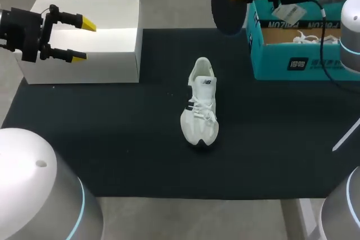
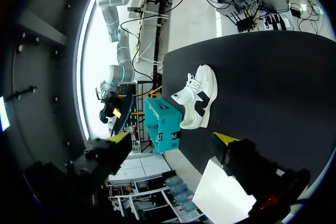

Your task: Take the shoe out of the shoebox, open the shoe tongue, remove and reinsert the insole, then place the shoe into the shoebox

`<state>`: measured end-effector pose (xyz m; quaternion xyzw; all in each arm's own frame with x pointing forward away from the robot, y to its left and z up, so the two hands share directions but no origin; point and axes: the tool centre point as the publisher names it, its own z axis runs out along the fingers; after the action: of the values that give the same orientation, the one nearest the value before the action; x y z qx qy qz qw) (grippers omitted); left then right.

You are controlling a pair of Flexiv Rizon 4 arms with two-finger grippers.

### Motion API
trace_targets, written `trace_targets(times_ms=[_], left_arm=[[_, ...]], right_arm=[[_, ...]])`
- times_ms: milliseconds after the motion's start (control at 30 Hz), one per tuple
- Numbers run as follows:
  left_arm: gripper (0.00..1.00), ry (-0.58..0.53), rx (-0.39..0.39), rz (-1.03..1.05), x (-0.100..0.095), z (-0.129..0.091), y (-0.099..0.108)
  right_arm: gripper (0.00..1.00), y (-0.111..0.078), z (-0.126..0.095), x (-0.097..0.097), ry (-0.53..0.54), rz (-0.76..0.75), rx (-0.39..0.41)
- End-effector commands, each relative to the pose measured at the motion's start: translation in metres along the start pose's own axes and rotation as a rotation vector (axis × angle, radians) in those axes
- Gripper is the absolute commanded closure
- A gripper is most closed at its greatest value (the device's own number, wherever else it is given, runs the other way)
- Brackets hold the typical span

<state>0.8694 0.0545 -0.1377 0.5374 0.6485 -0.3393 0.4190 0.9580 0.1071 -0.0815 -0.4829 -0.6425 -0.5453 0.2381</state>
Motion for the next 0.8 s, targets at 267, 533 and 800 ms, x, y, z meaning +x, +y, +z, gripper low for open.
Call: trace_targets(times_ms=[267, 533, 800], left_arm=[[0.0, 0.003, 0.0, 0.001, 0.0, 0.0, 0.0], [0.0, 0.003, 0.0, 0.001, 0.0, 0.0, 0.0], [0.0, 0.003, 0.0, 0.001, 0.0, 0.0, 0.0]], right_arm=[[1.0, 0.0, 0.001, 0.0, -0.003, 0.001, -0.002], [1.0, 0.0, 0.001, 0.0, -0.003, 0.001, -0.002], [1.0, -0.005, 0.013, -0.009, 0.026, -0.123, -0.121]])
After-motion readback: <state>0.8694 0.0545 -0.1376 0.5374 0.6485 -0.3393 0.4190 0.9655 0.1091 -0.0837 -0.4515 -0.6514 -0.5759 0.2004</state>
